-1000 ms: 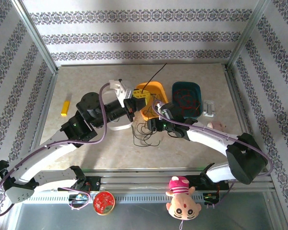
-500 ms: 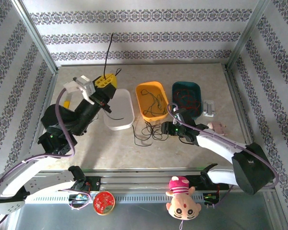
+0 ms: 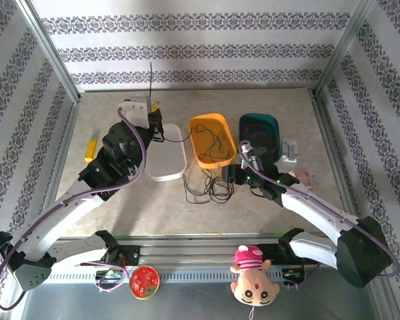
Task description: Untangle the cables
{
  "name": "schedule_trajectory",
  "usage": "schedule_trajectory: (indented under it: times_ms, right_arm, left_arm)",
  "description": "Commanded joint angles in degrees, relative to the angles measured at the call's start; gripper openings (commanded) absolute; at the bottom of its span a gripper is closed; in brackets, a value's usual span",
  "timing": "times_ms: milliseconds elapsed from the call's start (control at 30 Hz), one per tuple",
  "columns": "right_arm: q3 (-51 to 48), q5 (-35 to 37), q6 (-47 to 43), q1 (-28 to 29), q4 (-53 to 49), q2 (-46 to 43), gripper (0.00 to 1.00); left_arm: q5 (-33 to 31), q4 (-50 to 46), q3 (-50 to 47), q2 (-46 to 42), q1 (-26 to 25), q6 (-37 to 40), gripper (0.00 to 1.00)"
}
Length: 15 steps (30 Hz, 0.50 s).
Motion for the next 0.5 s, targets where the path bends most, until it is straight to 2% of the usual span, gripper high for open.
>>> schedule_trajectory:
  times_ms: [0, 67, 233, 467]
  right_arm:
    - [1.0, 1.7, -1.5, -0.1, -2.3, -0.9, 0.56]
    - [0.8, 1.9, -1.3, -0.2, -2.2, -0.9, 0.56]
    - [1.2, 1.9, -1.4, -0.2, -2.4, -0.2, 0.56]
    - [2.2, 1.7, -1.9, -0.1, -3.4, 1.5, 0.56]
  left_arm:
    - [4.9, -5.9, -4.3, 1.5, 4.4, -10.2, 0.00]
    - [8.0, -8.0, -5.6, 4.0, 6.0, -12.6, 0.00]
    - [13.1, -10.2, -8.5, 11.1, 6.2, -13.1, 0.00]
    - [14.2, -7.5, -13.2, 15.8, 6.2, -16.9, 0.01]
